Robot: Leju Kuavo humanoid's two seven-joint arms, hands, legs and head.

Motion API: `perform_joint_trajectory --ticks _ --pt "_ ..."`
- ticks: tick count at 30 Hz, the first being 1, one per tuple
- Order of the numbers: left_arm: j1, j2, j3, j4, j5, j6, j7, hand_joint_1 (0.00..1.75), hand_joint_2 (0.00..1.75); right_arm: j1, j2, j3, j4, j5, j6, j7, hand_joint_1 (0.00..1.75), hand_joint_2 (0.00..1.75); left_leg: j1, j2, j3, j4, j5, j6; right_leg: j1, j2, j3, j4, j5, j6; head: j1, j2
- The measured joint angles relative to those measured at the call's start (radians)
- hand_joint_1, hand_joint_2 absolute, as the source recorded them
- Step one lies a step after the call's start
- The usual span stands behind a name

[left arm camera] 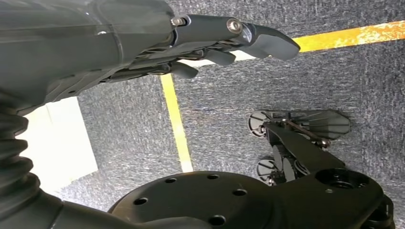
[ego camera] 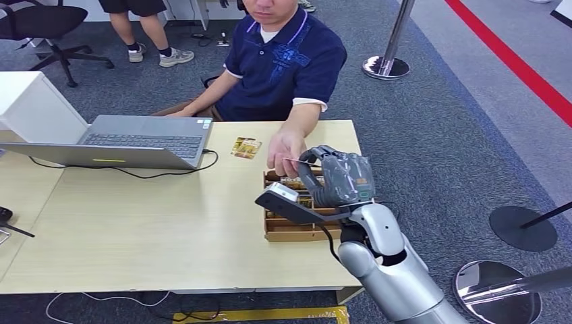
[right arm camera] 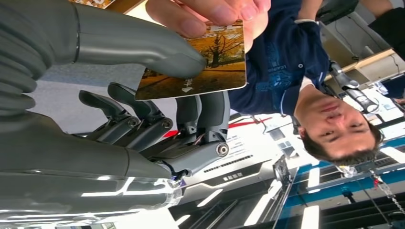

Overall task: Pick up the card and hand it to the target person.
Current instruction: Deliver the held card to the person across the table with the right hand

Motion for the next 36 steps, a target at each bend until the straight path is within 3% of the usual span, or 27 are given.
perform_joint_trajectory --ticks 7,8,9,11,12,13,27,36 --pt "0.0 0.0 0.0 0.0 -0.011 0.0 -0.002 0.0 1.75 -0.009 0.004 0.004 0.019 -0.004 -0.001 0.0 1.62 1.75 0.0 0.0 0.0 0.0 0.0 0.0 0.0 0.0 0.0 0.0 0.001 -0.001 0.0 0.0" --pt "0.0 0.0 0.0 0.0 -0.012 0.0 -0.002 0.0 1.75 -0.01 0.004 0.004 0.02 -0.004 -0.001 0.0 1.43 1.75 0.0 0.0 0.0 0.0 0.0 0.0 0.0 0.0 0.0 0.0 0.001 -0.001 0.0 0.0" --pt "0.0 0.0 0.0 0.0 -0.012 0.0 -0.002 0.0 1.75 -0.011 0.005 0.004 0.022 -0.004 -0.001 0.0 1.02 1.75 0.0 0.0 0.0 0.0 0.0 0.0 0.0 0.0 0.0 0.0 0.001 -0.001 0.0 0.0" --pt "0.0 0.0 0.0 0.0 -0.012 0.0 -0.002 0.0 0.87 -0.013 0.005 0.004 0.023 -0.004 -0.001 0.0 0.21 1.75 0.0 0.0 0.0 0.0 0.001 0.0 0.0 0.0 0.0 0.0 0.001 -0.001 0.0 0.0" --pt "0.0 0.0 0.0 0.0 -0.01 0.0 -0.002 0.0 0.44 -0.013 0.005 0.004 0.024 -0.005 -0.001 0.0 0.0 1.75 0.0 0.0 0.0 0.0 0.001 0.0 0.0 0.0 0.0 0.0 0.001 0.0 0.0 0.0" --pt "0.0 0.0 0.0 0.0 -0.009 0.0 -0.001 0.0 0.0 -0.014 0.004 0.004 0.025 -0.006 -0.001 0.0 0.0 1.75 0.0 0.0 0.0 0.0 0.001 0.0 0.0 0.0 0.0 0.0 0.001 0.0 0.0 0.0" --pt "0.0 0.0 0.0 0.0 -0.007 0.004 0.006 0.0 0.0 -0.026 0.004 0.004 0.052 -0.029 -0.016 -0.002 0.0 1.75 0.0 0.0 0.0 0.0 0.001 0.0 0.0 0.0 0.0 0.0 0.001 0.0 0.0 0.0" --pt "0.0 0.0 0.0 0.0 -0.002 0.015 0.006 0.0 0.0 -0.026 -0.004 -0.005 0.053 -0.039 -0.083 0.009 0.0 1.75 0.0 0.0 0.0 0.0 0.001 0.0 0.0 0.0 -0.001 0.0 0.001 0.0 0.0 0.0"
